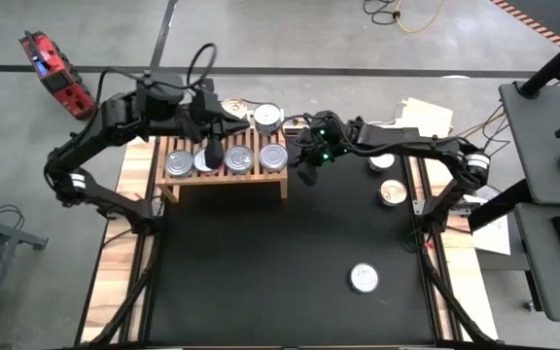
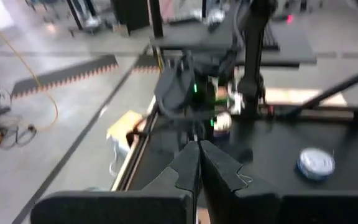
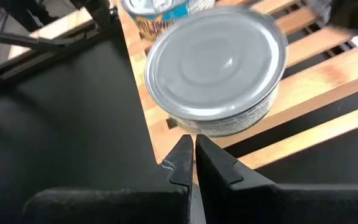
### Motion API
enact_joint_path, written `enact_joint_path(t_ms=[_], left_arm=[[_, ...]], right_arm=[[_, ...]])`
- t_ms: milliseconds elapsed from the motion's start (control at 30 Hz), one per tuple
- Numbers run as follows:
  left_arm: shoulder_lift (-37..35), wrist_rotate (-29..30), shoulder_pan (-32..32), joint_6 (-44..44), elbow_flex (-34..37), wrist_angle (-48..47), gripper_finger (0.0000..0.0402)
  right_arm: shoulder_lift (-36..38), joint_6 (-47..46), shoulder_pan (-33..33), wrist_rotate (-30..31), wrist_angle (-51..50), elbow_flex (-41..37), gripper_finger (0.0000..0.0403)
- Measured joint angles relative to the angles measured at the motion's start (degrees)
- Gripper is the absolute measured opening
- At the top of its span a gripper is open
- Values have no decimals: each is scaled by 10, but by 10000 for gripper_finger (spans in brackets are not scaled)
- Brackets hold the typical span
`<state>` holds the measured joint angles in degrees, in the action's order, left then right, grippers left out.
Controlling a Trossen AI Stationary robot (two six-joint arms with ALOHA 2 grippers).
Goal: Stack canned seafood by type on shelf
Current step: Put the green tuna can on the shelf, then stack the blue tuna can on top of the other blue tuna cans on the shelf
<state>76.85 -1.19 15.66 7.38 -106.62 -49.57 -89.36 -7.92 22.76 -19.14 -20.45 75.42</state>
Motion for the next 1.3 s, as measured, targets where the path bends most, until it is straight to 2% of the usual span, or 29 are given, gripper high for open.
enact_joint_path(t_ms=[200,400,867,1100,1300], left_arm=[[-74,3,0,-33,130,133,0],[-120,8,0,-60,195,195,0],[-108,22,0,-55,202,196,0],[-105,22,0,-55,202,188,0],[-103,22,0,-55,202,181,0]], right_arm=[[-15,9,0,17,2,0,9],[-24,15,0,27,19,0,9],[-33,9,0,27,45,1,9],[11,-17,0,27,-15,1,9],[67,-80,-5,26,-95,1,9]])
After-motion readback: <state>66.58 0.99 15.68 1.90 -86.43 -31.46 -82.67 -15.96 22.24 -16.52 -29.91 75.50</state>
